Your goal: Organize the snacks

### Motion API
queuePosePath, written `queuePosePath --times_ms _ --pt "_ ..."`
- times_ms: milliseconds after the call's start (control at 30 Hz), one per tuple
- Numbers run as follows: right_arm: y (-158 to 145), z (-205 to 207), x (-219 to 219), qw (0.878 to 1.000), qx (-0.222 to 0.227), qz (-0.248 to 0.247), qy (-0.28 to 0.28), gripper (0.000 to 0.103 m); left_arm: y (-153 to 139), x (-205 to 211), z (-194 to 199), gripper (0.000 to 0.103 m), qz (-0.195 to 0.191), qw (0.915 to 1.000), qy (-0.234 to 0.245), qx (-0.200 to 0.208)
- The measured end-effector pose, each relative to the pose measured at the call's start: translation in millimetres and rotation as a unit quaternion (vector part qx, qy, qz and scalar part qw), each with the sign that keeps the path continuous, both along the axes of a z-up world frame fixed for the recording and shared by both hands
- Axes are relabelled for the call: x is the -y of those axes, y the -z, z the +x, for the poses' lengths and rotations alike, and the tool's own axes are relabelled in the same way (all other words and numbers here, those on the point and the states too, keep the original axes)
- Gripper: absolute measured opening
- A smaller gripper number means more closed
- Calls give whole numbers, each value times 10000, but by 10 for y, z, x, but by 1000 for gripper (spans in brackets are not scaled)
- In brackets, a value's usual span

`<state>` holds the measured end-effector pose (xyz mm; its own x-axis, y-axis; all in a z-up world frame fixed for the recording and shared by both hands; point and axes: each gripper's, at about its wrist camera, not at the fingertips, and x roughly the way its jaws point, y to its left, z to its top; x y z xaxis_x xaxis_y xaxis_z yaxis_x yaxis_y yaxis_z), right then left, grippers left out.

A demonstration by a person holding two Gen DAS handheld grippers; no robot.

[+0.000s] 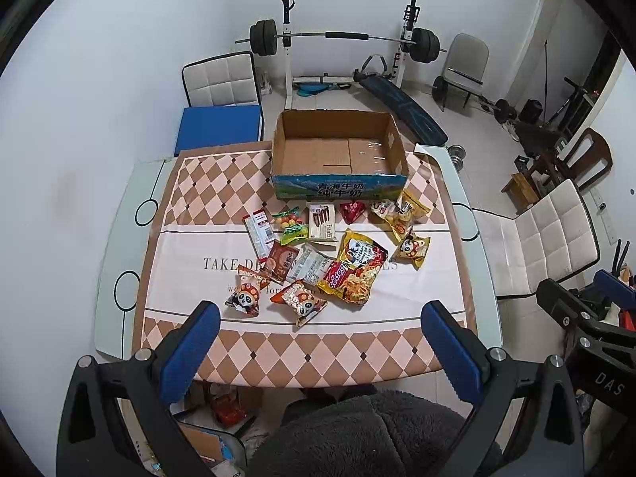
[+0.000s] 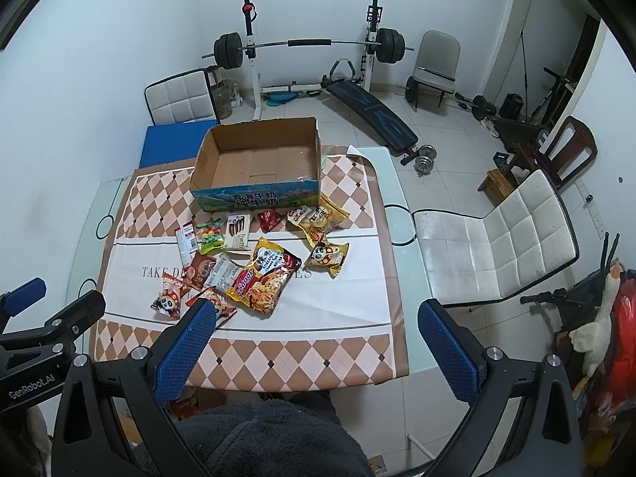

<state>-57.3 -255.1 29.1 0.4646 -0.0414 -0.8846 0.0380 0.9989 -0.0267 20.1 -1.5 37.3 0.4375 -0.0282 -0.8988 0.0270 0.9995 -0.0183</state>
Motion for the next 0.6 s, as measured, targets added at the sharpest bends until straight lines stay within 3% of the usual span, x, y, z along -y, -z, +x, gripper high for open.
queuePosePath --times_ms 500,600 --pt "-7 -7 12 10000 41 9 15 103 -37 18 12 103 -14 10000 -4 29" --pt "-147 117 -8 10000 55 7 10 103 -80 34 35 103 -13 10000 -3 51"
